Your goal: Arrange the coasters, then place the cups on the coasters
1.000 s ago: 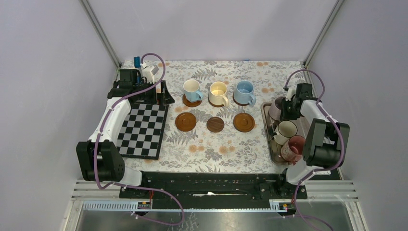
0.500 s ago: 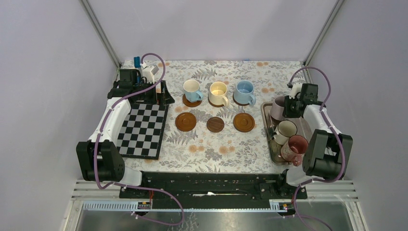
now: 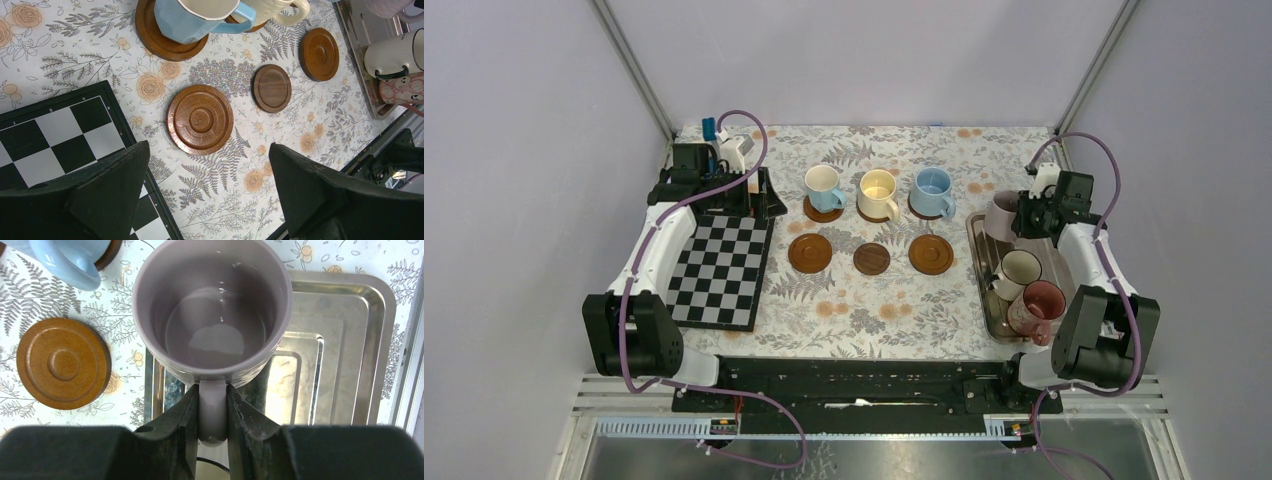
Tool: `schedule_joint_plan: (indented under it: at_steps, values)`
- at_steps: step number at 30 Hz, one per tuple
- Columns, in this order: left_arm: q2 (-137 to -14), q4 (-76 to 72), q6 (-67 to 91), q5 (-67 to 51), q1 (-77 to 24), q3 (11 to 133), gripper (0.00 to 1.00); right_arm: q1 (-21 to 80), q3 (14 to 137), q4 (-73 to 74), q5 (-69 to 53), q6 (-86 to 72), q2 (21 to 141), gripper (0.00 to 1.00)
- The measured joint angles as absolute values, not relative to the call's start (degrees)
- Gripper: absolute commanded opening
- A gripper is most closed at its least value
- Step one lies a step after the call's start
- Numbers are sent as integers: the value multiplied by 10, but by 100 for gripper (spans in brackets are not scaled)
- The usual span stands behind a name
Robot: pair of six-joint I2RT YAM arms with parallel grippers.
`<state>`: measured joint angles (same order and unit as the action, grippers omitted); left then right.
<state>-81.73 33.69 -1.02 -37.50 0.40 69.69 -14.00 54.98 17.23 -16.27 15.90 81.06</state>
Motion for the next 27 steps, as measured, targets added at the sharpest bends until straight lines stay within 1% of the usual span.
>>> schedule_joint_plan:
  at_steps: [5, 13, 19, 23, 27]
  values:
    - [-817, 337, -10, -375, 4, 697, 99, -140, 549, 162, -187, 161, 798, 0]
    - [-817, 337, -10, -375, 4, 697, 99, -140, 549, 188, -269, 172, 781, 0]
    - [-817, 337, -10, -375, 4, 697, 99, -132, 553, 211, -314, 174, 738, 0]
    - [-818, 337, -8, -375, 4, 697, 99, -97, 576, 222, -322, 173, 732, 0]
    - [-818, 337, -6, -375, 4, 697, 99, -32, 581, 232, -324, 172, 727, 0]
